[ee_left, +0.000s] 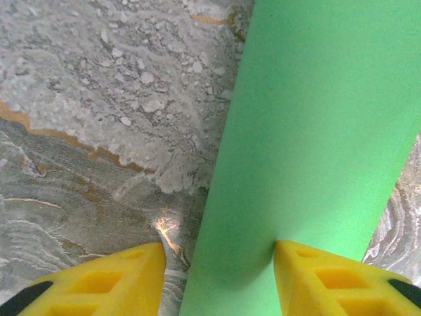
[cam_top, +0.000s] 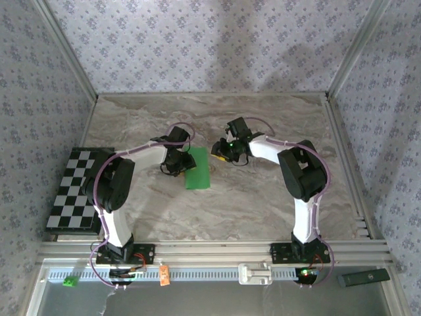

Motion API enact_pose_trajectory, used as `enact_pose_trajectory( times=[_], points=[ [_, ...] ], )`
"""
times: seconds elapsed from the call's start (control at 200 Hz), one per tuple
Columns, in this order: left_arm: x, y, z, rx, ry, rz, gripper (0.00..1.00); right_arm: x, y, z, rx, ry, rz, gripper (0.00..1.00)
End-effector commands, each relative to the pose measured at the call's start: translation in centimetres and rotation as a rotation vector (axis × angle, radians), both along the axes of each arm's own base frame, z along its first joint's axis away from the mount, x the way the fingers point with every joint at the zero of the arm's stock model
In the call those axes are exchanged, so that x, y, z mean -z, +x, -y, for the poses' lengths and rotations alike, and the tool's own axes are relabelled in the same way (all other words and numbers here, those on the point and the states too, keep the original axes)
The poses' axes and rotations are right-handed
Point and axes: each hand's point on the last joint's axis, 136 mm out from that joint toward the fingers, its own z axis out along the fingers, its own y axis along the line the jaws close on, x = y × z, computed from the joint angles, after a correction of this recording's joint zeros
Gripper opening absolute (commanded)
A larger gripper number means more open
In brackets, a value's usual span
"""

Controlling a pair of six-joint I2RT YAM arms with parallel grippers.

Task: Fold a paper plane with a square sheet of paper (pick it up from the middle)
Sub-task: Hold the square sheet of paper at the center of the table.

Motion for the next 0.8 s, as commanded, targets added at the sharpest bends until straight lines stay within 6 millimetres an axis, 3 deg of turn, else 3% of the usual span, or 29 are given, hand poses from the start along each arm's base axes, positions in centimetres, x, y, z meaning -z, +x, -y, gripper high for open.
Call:
enact_pose_trajectory(
  times=[0.0,0.51,0.8],
  points=[
    [1.5,-0.8,-0.1,-0.014,0.027,-0.047,0.50,-0.5,-0.2,0.3,0.021,0.002,0.005,0.34],
    [4.0,-3.3,-0.3,0.027,0.069,-0.146,0.55,-0.5,-0.4,-0.1,0.008,0.015,0.008,0.34],
    [4.7,-3.6,-0.1,0.037,0.082,-0.167,0.56,-0.3,-0.6,-0.5,-0.013,0.019,0.005,0.34]
  ],
)
